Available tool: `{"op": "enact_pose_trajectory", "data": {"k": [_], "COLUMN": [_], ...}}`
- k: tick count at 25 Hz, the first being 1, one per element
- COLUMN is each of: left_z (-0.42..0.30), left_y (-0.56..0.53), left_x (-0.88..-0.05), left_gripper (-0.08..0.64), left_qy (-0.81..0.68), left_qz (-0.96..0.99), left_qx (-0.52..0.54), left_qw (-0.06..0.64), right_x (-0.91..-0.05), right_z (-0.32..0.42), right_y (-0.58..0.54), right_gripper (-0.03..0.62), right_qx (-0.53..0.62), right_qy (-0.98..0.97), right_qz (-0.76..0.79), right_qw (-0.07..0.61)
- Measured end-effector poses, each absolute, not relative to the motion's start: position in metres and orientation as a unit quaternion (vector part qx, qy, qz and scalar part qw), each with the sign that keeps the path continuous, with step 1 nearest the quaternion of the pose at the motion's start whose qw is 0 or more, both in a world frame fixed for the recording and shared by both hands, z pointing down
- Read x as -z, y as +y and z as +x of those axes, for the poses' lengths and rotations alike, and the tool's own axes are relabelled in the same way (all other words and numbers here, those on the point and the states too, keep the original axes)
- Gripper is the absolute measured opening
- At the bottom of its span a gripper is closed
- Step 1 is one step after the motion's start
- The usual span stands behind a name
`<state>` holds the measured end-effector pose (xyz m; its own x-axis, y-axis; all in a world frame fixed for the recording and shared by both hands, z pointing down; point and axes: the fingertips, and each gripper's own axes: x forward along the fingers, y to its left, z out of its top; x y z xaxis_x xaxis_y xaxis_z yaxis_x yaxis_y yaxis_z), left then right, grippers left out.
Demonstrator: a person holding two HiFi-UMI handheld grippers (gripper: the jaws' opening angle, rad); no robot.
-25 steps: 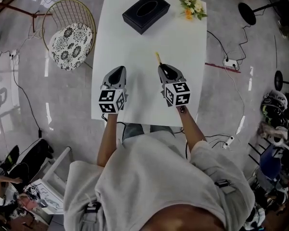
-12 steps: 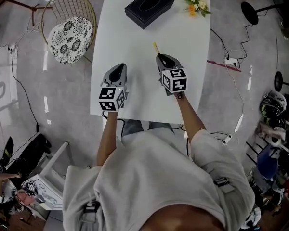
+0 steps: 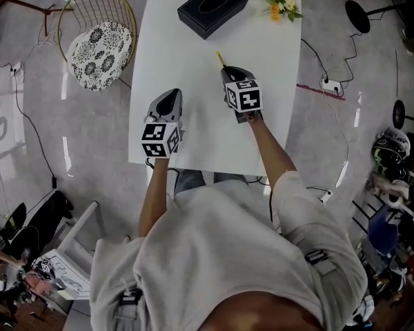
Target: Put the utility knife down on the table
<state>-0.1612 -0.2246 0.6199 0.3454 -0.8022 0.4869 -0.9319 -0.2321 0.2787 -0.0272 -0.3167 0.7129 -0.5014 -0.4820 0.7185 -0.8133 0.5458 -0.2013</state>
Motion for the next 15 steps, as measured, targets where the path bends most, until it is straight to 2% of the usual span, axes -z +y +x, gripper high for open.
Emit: {"op": "enact_pose_trajectory", "data": {"k": [9,15], "left_z": [-0.161,-0.159], "left_y": [-0.226,-0.227], "left_x": [-0.619,-0.62], "left_gripper": [0.02,0.02], "left_qy": [-0.561,-0.56], "left_qz": [0.774,0.774], "left_qx": [-0.119,-0.119], "left_qw": [0.267,0.269], "right_x": [-0.737,-0.735], "right_z": [-0.025,-0.024], "right_y": [-0.325,-0.326], "right_gripper": [0.083,0.083], "right_qx": [-0.281,-0.286], "right_qy": [-0.799,-0.795], "right_qz": [0.384,0.385], "right_qw": [0.368,0.371]}}
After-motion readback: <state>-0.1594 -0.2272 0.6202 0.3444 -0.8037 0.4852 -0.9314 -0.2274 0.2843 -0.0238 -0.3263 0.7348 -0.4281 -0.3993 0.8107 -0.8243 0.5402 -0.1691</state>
